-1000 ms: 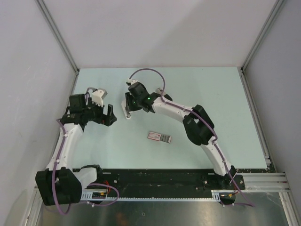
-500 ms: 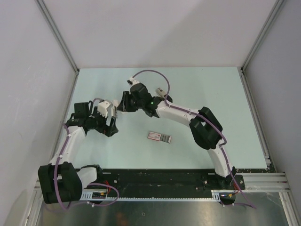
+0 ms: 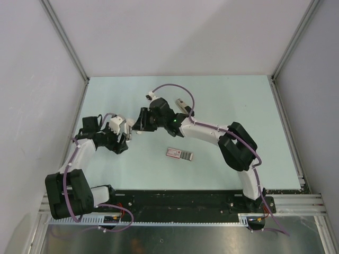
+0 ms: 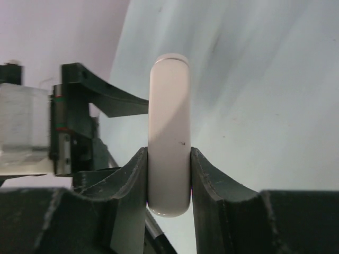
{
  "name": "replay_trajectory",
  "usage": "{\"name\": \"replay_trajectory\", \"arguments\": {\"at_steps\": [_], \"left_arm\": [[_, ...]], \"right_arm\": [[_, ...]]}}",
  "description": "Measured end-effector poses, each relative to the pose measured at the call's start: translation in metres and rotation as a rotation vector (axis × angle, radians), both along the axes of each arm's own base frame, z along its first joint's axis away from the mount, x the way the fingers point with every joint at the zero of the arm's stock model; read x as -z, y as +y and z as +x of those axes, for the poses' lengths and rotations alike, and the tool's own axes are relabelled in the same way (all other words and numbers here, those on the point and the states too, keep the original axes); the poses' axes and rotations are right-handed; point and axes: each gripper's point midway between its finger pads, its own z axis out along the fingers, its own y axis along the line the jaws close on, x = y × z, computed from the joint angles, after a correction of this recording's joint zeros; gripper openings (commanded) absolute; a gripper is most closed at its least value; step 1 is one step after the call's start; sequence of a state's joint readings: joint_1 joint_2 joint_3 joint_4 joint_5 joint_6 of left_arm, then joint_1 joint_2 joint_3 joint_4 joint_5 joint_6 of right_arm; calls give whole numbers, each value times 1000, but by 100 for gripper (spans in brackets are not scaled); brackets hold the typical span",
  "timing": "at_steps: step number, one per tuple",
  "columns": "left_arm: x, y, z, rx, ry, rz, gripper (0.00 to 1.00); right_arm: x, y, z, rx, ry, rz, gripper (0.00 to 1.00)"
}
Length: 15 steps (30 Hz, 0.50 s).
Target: Unload the staples from the stapler
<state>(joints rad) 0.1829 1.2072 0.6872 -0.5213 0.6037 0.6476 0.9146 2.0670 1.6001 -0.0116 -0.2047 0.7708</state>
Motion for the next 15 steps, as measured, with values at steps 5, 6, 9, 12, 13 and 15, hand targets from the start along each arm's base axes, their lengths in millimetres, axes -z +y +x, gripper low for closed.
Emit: {"name": "replay_trajectory", "arguments": {"at_steps": [5, 6, 9, 12, 13, 15], "left_arm": [[1, -4, 0, 30, -9, -11, 74], [1, -4, 0, 34, -11, -14, 72], [1, -5, 1, 44, -17, -15, 63], [3, -5, 0, 52, -12, -14, 46], [4, -5, -1, 56, -9, -13, 41], [5, -5, -1, 62, -8, -8, 32]], "right_arm": [[-18, 7, -9, -18, -6, 61, 0], [-19, 8, -10, -21, -3, 67, 0], [-18, 10, -16, -32, 14, 79, 0], [-15, 11, -20, -36, 25, 79, 0], [-15, 11, -20, -35, 27, 82, 0], [-14, 11, -20, -31, 28, 90, 0]]}}
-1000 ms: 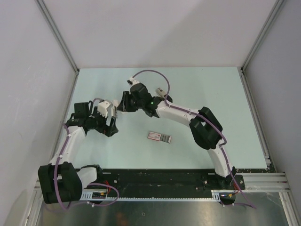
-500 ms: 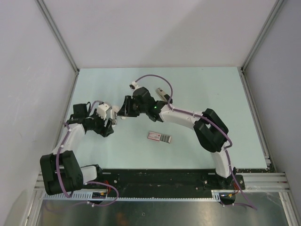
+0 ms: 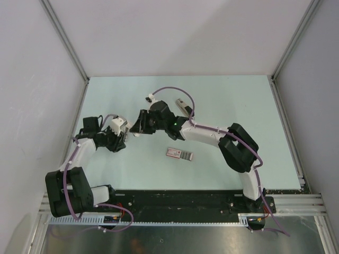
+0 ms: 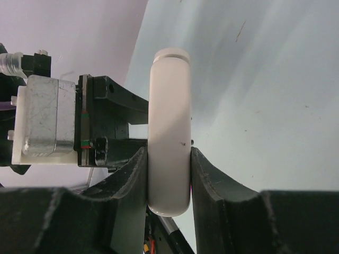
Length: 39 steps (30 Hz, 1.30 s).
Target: Unload the staples from the stapler
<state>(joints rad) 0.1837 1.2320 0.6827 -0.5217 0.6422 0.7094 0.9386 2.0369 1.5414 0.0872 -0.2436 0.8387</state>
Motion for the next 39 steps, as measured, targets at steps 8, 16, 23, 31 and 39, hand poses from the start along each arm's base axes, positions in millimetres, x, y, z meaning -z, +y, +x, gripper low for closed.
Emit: {"name": "replay_trajectory", "arguments": {"at_steps": [8, 16, 23, 31, 39], "left_arm": [[4, 6, 0, 11, -3, 34, 17], [1, 14, 2, 26, -40, 96, 12], [-6, 26, 7, 71, -116, 216, 8], [-21, 25, 18, 195, -287, 460, 5], [-7, 16, 9, 303, -434, 643, 2]], "right_arm": [[2, -3, -4, -4, 14, 2, 0], [5, -6, -12, -40, 19, -3, 0], [10, -17, -34, -149, -64, -42, 0], [30, -23, -65, -267, -167, -148, 0], [65, -40, -90, -333, -180, -261, 0]]}}
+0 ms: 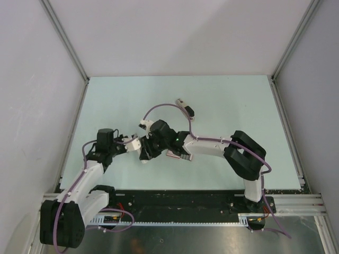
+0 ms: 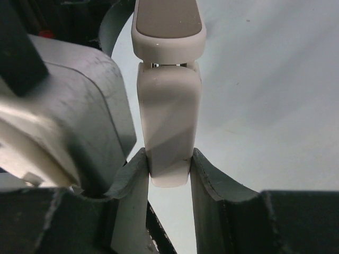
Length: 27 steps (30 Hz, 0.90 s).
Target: Unload the staples from the stapler
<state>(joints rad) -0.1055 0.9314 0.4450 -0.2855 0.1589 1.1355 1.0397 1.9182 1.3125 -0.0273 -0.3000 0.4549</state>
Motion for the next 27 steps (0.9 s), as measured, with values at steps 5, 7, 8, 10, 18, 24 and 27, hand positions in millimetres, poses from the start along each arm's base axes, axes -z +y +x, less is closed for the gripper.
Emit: {"name": "replay_trajectory", "arguments": {"at_steps": [5, 7, 8, 10, 18, 24, 27], "left_arm": [[0, 0, 2, 33, -69, 54, 2], [-3, 0, 3, 30, -89, 61, 4], [-4, 0, 4, 28, -97, 63, 8], [-5, -1, 4, 20, -96, 61, 20], [-28, -29, -13, -52, 84, -137, 43], [-46, -77, -45, 7, 262, -388, 53], [-54, -112, -76, 159, 364, -480, 68]], "right_arm": [[5, -5, -4, -6, -24, -23, 0], [4, -5, -3, -6, -32, -22, 0], [4, -4, -2, -4, -36, -20, 0], [2, -4, -1, 0, -41, -16, 0], [-48, -10, 21, 83, -81, 96, 0], [-87, -13, 38, 133, -122, 187, 0], [-79, -17, 61, 204, -132, 170, 0]]}}
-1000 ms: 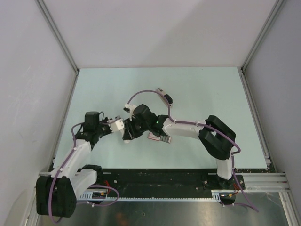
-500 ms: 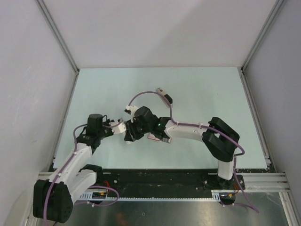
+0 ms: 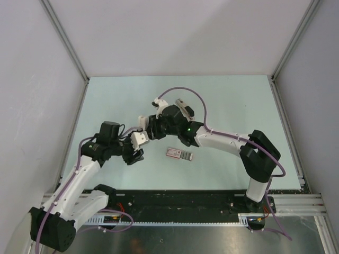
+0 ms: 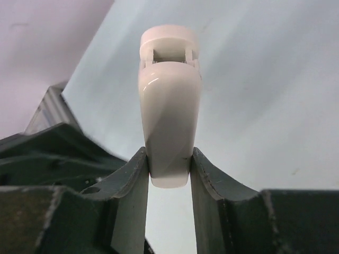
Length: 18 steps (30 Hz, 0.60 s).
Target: Unload the staples from the stapler
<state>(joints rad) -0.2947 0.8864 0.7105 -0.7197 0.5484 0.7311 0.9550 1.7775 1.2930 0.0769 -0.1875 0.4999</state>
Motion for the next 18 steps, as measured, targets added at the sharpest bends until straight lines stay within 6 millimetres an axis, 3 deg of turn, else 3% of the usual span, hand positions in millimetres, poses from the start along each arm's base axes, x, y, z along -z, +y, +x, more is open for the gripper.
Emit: {"name": "replay_trajectory", "arguments": {"at_steps": [3, 4, 5, 7, 14, 18], "left_arm": [[-13, -9, -10, 25, 37, -47, 73], [-19, -9, -7, 16, 30, -54, 74], [-27, -8, -2, -1, 17, -61, 83], [-43, 0, 14, -64, -15, -73, 91], [-108, 71, 87, -437, -117, -153, 99], [-123, 95, 108, -544, -120, -200, 99]], "right_arm": [[13, -11, 18, 59, 12, -40, 0], [17, -14, 22, 77, 15, -54, 0], [21, -17, 25, 90, 20, -70, 0], [29, -22, 30, 111, 26, -104, 0], [64, -17, 27, 103, 27, -276, 0], [92, 0, 26, 99, 1, -431, 0]]}}
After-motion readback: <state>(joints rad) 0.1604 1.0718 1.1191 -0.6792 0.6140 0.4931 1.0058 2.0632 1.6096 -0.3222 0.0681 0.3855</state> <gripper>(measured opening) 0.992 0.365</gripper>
